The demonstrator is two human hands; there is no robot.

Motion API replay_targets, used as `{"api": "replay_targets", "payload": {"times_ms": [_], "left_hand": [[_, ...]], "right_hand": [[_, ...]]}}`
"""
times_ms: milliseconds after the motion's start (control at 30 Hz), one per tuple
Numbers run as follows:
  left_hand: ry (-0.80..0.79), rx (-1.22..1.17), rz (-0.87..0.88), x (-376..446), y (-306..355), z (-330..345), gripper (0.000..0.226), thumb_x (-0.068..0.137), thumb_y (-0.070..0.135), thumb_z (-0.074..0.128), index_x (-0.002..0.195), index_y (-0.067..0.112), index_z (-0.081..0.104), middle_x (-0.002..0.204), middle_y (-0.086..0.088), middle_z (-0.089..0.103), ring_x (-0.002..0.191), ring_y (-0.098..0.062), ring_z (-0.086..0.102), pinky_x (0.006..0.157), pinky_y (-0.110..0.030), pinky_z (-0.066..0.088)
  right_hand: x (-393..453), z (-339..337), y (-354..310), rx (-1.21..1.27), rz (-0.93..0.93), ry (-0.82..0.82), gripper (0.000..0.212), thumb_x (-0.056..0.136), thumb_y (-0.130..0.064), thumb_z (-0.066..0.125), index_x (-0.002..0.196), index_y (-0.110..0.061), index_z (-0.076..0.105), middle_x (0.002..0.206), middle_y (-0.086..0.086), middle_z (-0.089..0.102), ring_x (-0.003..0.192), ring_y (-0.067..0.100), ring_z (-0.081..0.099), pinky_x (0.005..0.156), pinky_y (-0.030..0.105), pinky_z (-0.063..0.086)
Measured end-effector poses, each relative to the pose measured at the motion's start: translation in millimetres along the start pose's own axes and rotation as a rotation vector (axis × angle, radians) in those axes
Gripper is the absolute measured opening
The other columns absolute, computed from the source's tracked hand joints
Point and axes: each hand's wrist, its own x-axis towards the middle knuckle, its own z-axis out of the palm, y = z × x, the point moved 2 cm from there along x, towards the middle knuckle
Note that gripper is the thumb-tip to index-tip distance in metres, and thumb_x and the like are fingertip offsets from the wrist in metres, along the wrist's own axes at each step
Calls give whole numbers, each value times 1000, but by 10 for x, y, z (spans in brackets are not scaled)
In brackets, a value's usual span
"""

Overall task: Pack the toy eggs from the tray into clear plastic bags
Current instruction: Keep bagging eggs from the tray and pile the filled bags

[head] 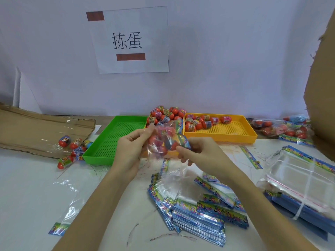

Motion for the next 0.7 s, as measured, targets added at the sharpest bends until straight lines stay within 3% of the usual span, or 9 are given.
{"api": "replay_targets", "payload": {"times_ms": [100, 167, 233, 367, 567, 700], "left_hand": [[-214, -217, -110, -15, 18, 83, 56, 88, 57, 66, 110, 8, 82, 116, -8, 78, 103, -17, 75, 88, -26, 62], [-324, -80, -65, -55, 13, 143, 52, 95, 47, 65, 134, 13, 71, 131, -9, 73, 117, -24, 72, 98, -30, 59], [-329, 23, -39, -86, -34, 168, 49, 95, 29, 71, 142, 20, 62, 124, -12, 75, 102, -30, 75, 89, -33, 62], [-282, -12, -54, -74, -34, 140, 52, 88, 16, 76, 138, 21, 64, 90, -9, 68, 69, -18, 66, 67, -24, 58], [-281, -16, -31, -30, 14, 63, 74, 79, 8, 78, 149, 11, 52, 85, -12, 65, 74, -19, 67, 69, -26, 58], [-289, 55, 30, -24, -7, 65, 75, 78, 12, 80, 148, 12, 54, 80, -10, 60, 73, -19, 64, 68, -27, 54]], "right_hand": [[13, -65, 39, 202, 9, 165, 18, 100, -23, 68, 93, -10, 77, 75, 4, 75, 67, 12, 68, 62, 21, 54], [15, -107, 52, 337, 48, 193, 21, 97, -25, 71, 99, -5, 77, 78, 6, 74, 70, 13, 68, 66, 21, 55], [18, -140, 66, 398, 78, 195, 27, 93, -29, 74, 103, -4, 77, 83, 8, 75, 74, 15, 69, 71, 22, 57], [21, -173, 73, 463, 127, 145, 29, 89, -31, 77, 102, -4, 78, 86, 8, 75, 76, 14, 69, 72, 20, 57], [33, -236, 102, 671, 213, 80, 19, 91, -24, 76, 96, -6, 82, 83, 8, 73, 69, 12, 62, 65, 18, 55], [31, -261, 96, 404, 82, 179, 21, 96, -25, 71, 91, -7, 80, 80, 9, 75, 66, 13, 60, 65, 22, 54]]}}
